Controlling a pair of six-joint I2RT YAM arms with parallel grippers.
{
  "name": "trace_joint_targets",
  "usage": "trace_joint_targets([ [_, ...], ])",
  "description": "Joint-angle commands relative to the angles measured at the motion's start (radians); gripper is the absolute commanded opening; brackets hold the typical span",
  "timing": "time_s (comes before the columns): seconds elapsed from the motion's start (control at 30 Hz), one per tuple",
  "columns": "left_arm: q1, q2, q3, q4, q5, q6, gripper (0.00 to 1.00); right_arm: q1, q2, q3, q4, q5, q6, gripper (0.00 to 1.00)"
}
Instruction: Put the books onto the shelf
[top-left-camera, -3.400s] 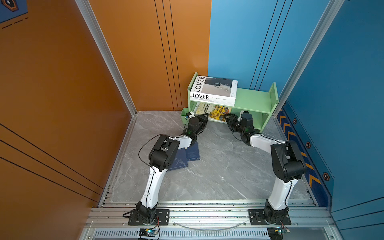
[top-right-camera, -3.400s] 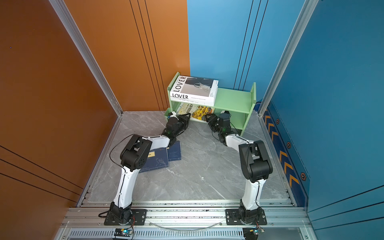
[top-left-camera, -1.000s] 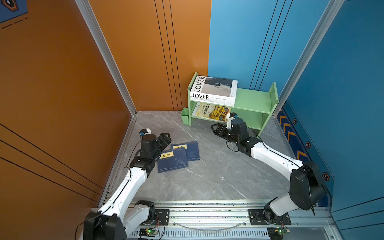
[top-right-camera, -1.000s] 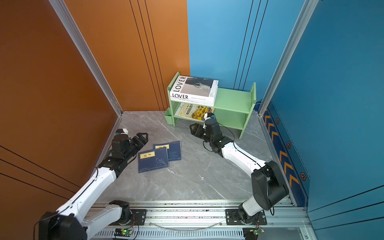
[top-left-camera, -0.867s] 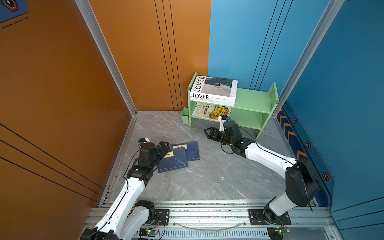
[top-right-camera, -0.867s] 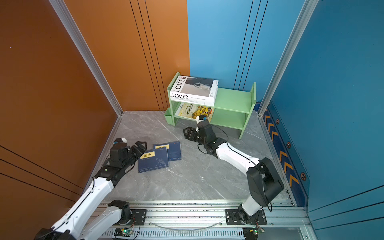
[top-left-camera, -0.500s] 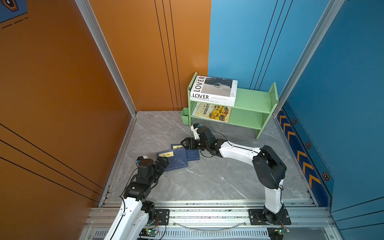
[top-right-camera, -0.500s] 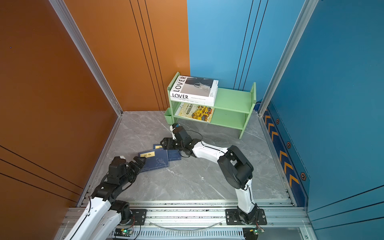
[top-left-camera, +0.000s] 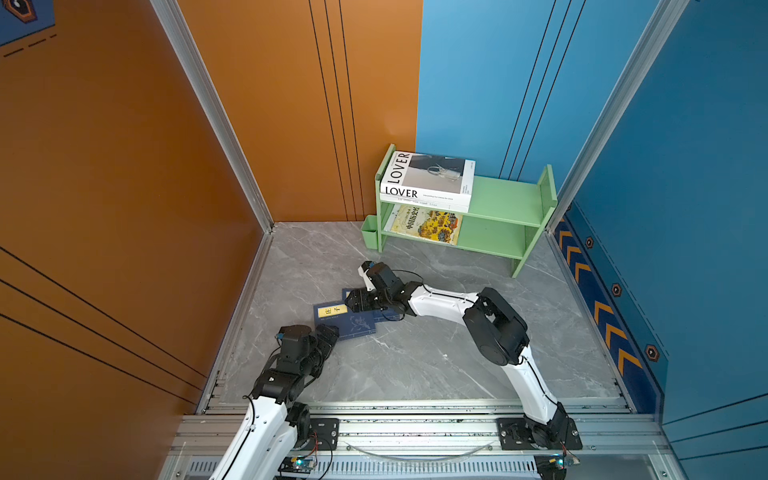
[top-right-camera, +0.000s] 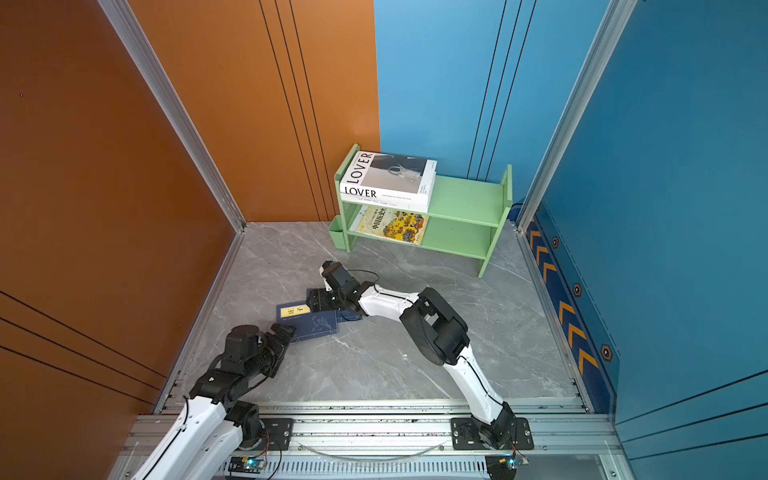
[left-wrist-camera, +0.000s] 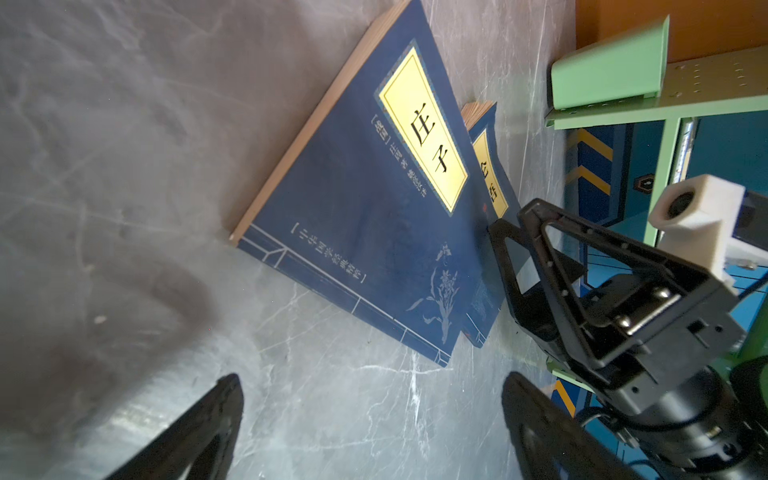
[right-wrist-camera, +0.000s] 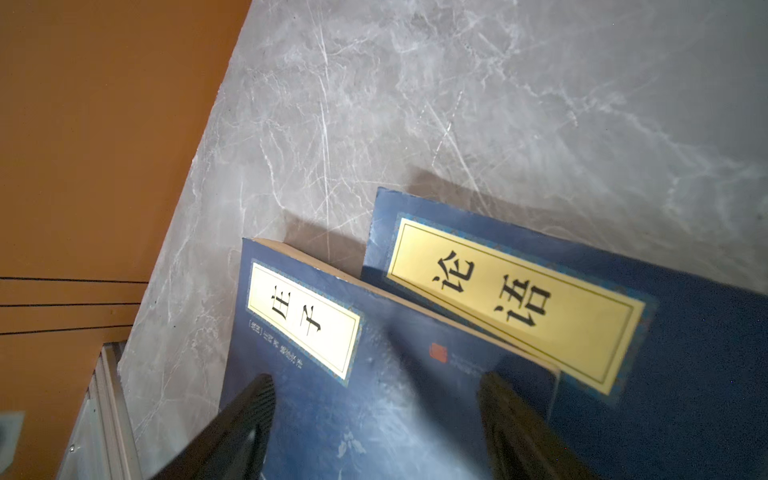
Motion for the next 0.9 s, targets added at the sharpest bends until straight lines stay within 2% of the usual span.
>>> trace_joint_targets([
  [0.0,0.008,0.032,-0.016,0.05,0.02,0.005,0.98,0.003,0.037,0.052,-0.079,0.048,-0.009,0.74],
  [0.37,0.033,0.195,-0.054,0.272,0.015,0.012,1.0,0.006,0.067,0.057,-0.19,0.089,-0.009,0.68],
  [0.7,0.06,0.312,-0.076,0.48,0.03,0.051,0.93,0.019,0.094,0.034,-0.253,0.033,-0.01,0.65],
  [0.87,0.105,0.341,-0.078,0.61,0.07,0.096,0.91,0.021,0.104,0.031,-0.288,0.008,-0.018,0.63],
])
